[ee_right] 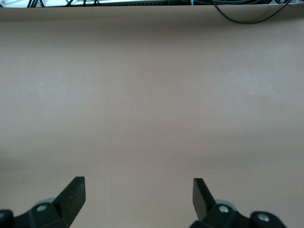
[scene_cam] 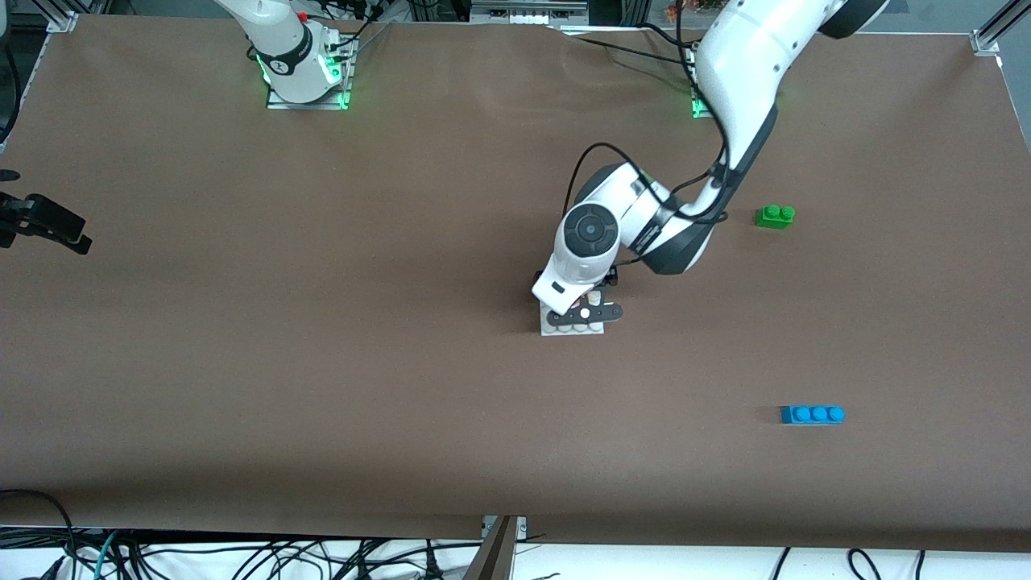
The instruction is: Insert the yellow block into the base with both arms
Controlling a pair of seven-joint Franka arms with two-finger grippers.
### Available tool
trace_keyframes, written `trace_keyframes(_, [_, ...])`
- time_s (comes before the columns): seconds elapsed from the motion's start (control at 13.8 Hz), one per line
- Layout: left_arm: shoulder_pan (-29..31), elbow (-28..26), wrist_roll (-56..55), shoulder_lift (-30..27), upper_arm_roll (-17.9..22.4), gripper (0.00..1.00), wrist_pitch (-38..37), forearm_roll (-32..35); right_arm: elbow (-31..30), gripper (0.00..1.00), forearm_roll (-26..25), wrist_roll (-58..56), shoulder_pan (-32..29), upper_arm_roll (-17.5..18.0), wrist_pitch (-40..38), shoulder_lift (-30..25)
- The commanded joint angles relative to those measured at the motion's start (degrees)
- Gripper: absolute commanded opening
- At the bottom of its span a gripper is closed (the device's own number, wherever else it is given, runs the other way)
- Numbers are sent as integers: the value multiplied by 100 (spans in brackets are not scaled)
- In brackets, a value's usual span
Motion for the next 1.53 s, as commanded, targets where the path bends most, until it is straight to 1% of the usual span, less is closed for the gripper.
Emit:
trace_keyframes(0.0, [383,-87,3,-914,-36,100,-871,-412,-91,100,-62,-27,-49,43,35,-75])
trace_keyframes(0.22, [569,229,230,-1372,8,100,-2040,-343,-91,100,-70,-36,-49,52,35,-40])
trace_keyframes(0.36, [928,483,922,-1592,25,100,-2752,-352,-82,100,-79,-27,-49,52,35,-40])
trace_keyframes(0.51, [1297,677,1434,-1864,34,100,-3080,-395,-91,100,-79,-27,-41,52,35,-31])
trace_keyframes(0.65, [1850,661,2073,-2181,-27,100,-3160,-457,-91,100,-79,-27,-32,52,35,-5])
trace_keyframes(0.73, [2097,608,2512,-2322,-27,100,-3230,-527,-91,100,-79,-27,-32,52,35,-5])
trace_keyframes(0.8, [2177,495,2882,-2506,51,100,-3239,-623,-91,100,-79,-27,-40,52,35,-5])
trace_keyframes(0.87, [2204,198,3216,-2769,356,100,-3213,-720,-91,100,-79,-27,-32,52,35,-5])
trace_keyframes(0.95, [2100,-310,3498,-3215,734,100,-3021,-895,-91,100,-70,-27,-32,52,35,-5])
trace_keyframes(1.02, [2082,-794,3666,-3568,850,100,-2732,-992,-91,100,-79,-27,-32,52,35,-5])
trace_keyframes(1.09, [2082,-1033,3790,-3780,1043,100,-2634,-993,-91,100,-79,-27,-32,52,35,-5])
trace_keyframes(1.16, [2064,-1132,3852,-3878,1158,100,-2598,-924,-91,100,-79,-27,-32,52,35,4])
trace_keyframes(1.45, [2099,-1115,3844,-3853,1168,100,-2632,-861,-91,100,-79,-36,-32,52,35,30])
